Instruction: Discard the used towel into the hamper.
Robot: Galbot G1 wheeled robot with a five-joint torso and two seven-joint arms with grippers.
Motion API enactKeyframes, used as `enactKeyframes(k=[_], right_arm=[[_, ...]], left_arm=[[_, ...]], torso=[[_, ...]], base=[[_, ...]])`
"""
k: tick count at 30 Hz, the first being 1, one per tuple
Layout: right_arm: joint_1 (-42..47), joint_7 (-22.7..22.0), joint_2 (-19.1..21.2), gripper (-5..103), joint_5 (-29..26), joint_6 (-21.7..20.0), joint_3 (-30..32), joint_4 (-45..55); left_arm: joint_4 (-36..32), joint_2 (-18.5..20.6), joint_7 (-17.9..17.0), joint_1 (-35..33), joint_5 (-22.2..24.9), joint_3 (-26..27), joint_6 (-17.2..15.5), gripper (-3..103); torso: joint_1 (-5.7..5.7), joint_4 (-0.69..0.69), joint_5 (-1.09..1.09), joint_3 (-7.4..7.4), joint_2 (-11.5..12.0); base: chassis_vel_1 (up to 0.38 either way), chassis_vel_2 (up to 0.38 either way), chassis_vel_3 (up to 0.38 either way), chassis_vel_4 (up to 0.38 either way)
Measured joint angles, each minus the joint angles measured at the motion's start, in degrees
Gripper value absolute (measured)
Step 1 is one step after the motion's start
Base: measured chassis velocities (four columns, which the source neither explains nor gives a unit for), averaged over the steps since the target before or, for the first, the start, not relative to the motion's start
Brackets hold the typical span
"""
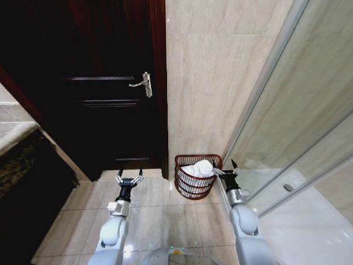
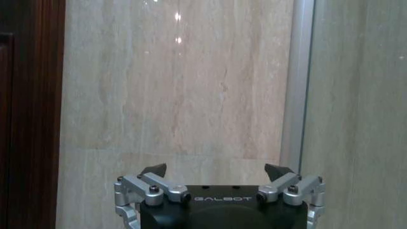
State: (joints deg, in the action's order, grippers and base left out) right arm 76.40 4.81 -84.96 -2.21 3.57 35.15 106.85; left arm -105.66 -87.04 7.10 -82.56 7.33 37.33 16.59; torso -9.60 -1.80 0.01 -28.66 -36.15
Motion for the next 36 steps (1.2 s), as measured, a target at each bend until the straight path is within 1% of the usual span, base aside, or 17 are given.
enactKeyframes(k=[4, 5, 7, 8, 11, 16, 19, 22, 24, 25, 28, 29, 32, 33, 34, 36], right_arm=[[-0.7, 0.1, 0.3, 100, -0.2, -0.4, 0.1, -0.3], [-0.7, 0.1, 0.3, 100, -0.2, -0.4, 0.1, -0.3], [-0.7, 0.0, 0.1, 100, -0.7, -0.5, -0.2, -0.3], [-0.7, 0.0, 0.1, 100, -0.7, -0.5, -0.2, -0.3], [-0.2, -0.2, 0.1, 100, -0.8, -0.5, -0.5, -0.1], [-1.0, -0.9, -0.1, 100, -0.3, -0.2, -0.7, -2.4], [-1.6, -1.7, -1.0, 100, 0.8, 0.1, -0.8, -3.4], [-1.6, -2.1, -1.4, 100, 1.1, 0.0, -1.0, -3.3], [-1.5, -3.8, -1.5, 100, 1.7, -0.2, -1.4, -2.4], [-1.5, -3.8, -1.5, 100, 1.7, -0.2, -1.4, -2.4], [-1.4, -4.8, -2.0, 100, 2.2, -0.3, -1.5, -0.4], [-1.1, -5.2, -1.8, 100, 1.2, -0.6, -1.9, 1.2], [-0.9, -5.3, -1.0, 100, 0.1, -0.5, -2.2, 1.8], [-0.9, -5.2, -0.9, 100, 0.7, -0.3, -2.0, 1.8], [-0.9, -5.2, -0.9, 100, 0.7, -0.3, -2.0, 1.8], [-0.9, -5.4, -1.4, 100, 1.1, -0.3, -1.9, 1.9]], left_arm=[[1.1, -1.7, -0.2, 1.9, -2.6, 0.0, -0.5, 100], [1.1, -1.7, -0.2, 1.9, -2.6, 0.0, -0.5, 100], [1.6, -3.1, -0.9, 2.0, -4.2, 0.0, -0.6, 100], [1.6, -3.1, -0.9, 2.0, -4.2, 0.0, -0.6, 100], [2.4, -4.2, -1.1, 1.0, -5.3, -0.2, -0.8, 100], [5.3, -3.5, -1.1, 1.3, -5.5, -1.1, -1.0, 100], [7.0, -2.6, -1.0, 2.8, -5.0, -1.6, -1.1, 100], [7.6, -2.1, -1.0, 3.8, -5.0, -1.6, -1.1, 100], [7.9, -1.9, -0.7, 5.5, -5.3, -1.3, -1.0, 100], [7.9, -1.9, -0.7, 5.5, -5.3, -1.3, -1.0, 100], [8.1, -1.9, -0.4, 6.3, -4.4, -1.2, -0.8, 100], [8.1, -1.7, -0.4, 6.4, -3.9, -1.4, -0.8, 100], [7.3, -1.3, -0.4, 6.0, -3.6, -1.7, -1.1, 100], [7.1, -0.9, -0.3, 5.9, -3.3, -1.9, -1.4, 100], [7.1, -0.9, -0.3, 5.9, -3.3, -1.9, -1.4, 100], [7.7, -0.9, -0.1, 6.5, -3.1, -1.5, -1.2, 100]], torso=[[0.53, 0.01, -0.01, 0.67, 1.2], [0.53, 0.01, -0.01, 0.67, 1.2], [0.88, 0.00, 0.00, 1.19, 2.1], [0.88, 0.00, 0.00, 1.19, 2.1], [1.32, 0.00, 0.00, 1.81, 3.1], [1.82, 0.00, -0.01, 2.45, 4.2], [2.16, 0.00, -0.01, 2.97, 5.1], [2.34, 0.00, -0.01, 3.25, 5.6], [2.72, 0.00, 0.00, 3.79, 6.5], [2.72, 0.00, 0.00, 3.79, 6.5], [3.05, 0.01, -0.01, 4.23, 7.3], [3.26, 0.00, 0.00, 4.46, 7.7], [3.54, 0.00, -0.02, 4.82, 8.3], [3.71, 0.00, 0.01, 5.01, 8.7], [3.71, 0.00, 0.01, 5.01, 8.7], [3.99, 0.00, -0.02, 5.44, 9.4]], base=[[0.000, 0.000, 0.000, 0.000], [0.000, 0.000, 0.000, 0.000], [0.000, 0.000, 0.000, 0.000], [0.000, 0.000, 0.000, 0.000], [0.000, 0.000, 0.000, 0.000], [0.000, 0.000, 0.000, 0.000], [0.000, 0.000, 0.000, 0.000], [0.000, 0.000, 0.000, 0.000], [0.000, 0.000, 0.000, 0.000], [0.000, 0.000, 0.000, 0.000], [0.000, 0.000, 0.000, 0.000], [0.000, 0.000, 0.000, 0.000], [0.000, 0.000, 0.000, 0.000], [0.000, 0.000, 0.000, 0.000], [0.000, 0.000, 0.000, 0.000], [0.000, 0.000, 0.000, 0.000]])
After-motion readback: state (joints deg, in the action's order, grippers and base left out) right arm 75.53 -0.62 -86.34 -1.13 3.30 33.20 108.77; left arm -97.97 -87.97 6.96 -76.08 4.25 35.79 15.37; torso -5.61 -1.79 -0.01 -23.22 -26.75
